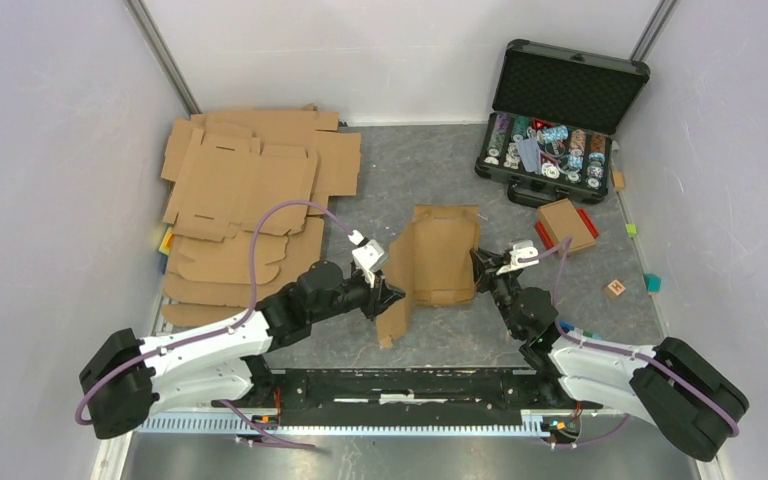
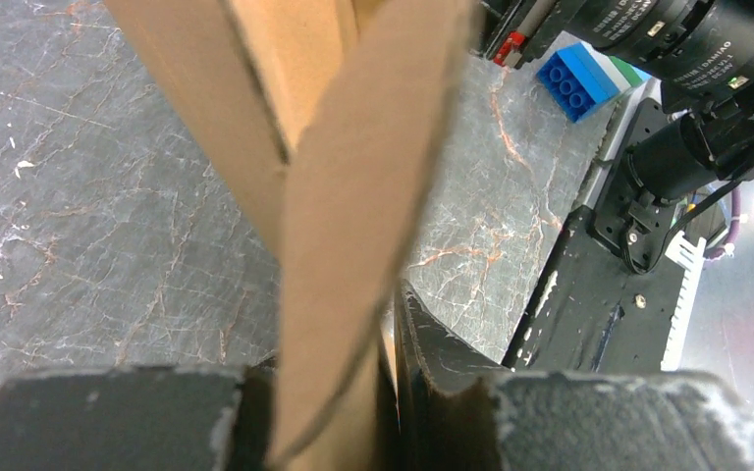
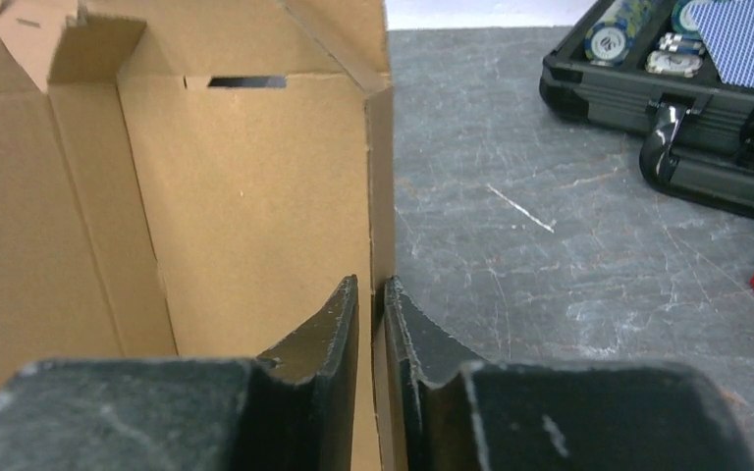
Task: Fold the paper box
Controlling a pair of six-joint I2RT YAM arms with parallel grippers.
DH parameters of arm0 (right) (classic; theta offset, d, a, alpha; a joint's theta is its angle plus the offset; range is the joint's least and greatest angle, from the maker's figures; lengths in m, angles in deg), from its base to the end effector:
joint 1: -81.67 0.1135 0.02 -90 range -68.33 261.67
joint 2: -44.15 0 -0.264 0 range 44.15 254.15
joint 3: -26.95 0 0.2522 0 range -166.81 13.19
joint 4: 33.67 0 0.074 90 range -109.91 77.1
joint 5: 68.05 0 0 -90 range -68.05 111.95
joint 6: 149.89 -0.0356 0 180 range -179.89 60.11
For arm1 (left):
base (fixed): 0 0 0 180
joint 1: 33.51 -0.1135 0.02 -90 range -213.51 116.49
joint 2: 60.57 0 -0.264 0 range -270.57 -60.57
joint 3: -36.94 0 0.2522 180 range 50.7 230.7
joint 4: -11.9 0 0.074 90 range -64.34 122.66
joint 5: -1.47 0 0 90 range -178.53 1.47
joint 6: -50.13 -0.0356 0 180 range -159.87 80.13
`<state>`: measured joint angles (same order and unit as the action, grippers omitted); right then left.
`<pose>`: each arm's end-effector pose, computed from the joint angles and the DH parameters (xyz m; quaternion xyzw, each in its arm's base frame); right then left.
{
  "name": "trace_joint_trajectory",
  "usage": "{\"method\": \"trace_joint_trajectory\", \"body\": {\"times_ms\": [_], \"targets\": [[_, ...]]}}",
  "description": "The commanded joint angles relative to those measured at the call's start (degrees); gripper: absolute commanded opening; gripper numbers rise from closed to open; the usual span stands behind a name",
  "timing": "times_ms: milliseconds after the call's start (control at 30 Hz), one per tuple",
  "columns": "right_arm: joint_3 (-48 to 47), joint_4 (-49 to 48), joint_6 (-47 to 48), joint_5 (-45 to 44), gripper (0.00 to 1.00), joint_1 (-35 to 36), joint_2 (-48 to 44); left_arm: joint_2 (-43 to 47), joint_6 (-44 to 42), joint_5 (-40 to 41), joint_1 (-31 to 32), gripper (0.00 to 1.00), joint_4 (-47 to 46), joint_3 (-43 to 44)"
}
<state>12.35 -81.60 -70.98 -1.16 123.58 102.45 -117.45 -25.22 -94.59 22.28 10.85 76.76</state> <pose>0.1359 0.1032 0.1717 -0.0357 0.6818 0.1983 0.7033 0.1217 -0.1857 0.2304 0.3100 0.7355 -0.3810 0.4666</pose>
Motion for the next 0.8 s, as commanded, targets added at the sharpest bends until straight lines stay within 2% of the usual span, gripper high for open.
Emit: {"method": "trace_joint_trajectory", "body": {"times_ms": [0, 300, 367, 567, 767], "targets": [[5.39, 7.55, -1.78, 4.55, 0.24, 0.62, -1.21, -0.8, -4.82, 1.11, 1.28, 0.24, 2.24, 4.25], [3.49, 14.89, -0.66, 10.97, 0.35, 0.63, -5.32, -3.53, -7.96, 5.83, 3.45, 0.24, 6.69, 7.36], [3.11, 16.51, 0.63, 13.89, 0.41, 0.63, -6.62, -3.6, -8.32, 8.06, 4.08, 0.24, 7.39, 7.56], [1.73, 24.49, 1.75, 12.96, 0.59, 0.63, -11.6, -3.41, -8.85, 13.83, 6.12, 0.23, 9.12, 7.15], [1.25, 31.97, 2.58, 11.75, 0.69, 0.61, -18.16, -1.84, -8.85, 19.89, 8.14, 0.22, 9.8, 4.76]]}}
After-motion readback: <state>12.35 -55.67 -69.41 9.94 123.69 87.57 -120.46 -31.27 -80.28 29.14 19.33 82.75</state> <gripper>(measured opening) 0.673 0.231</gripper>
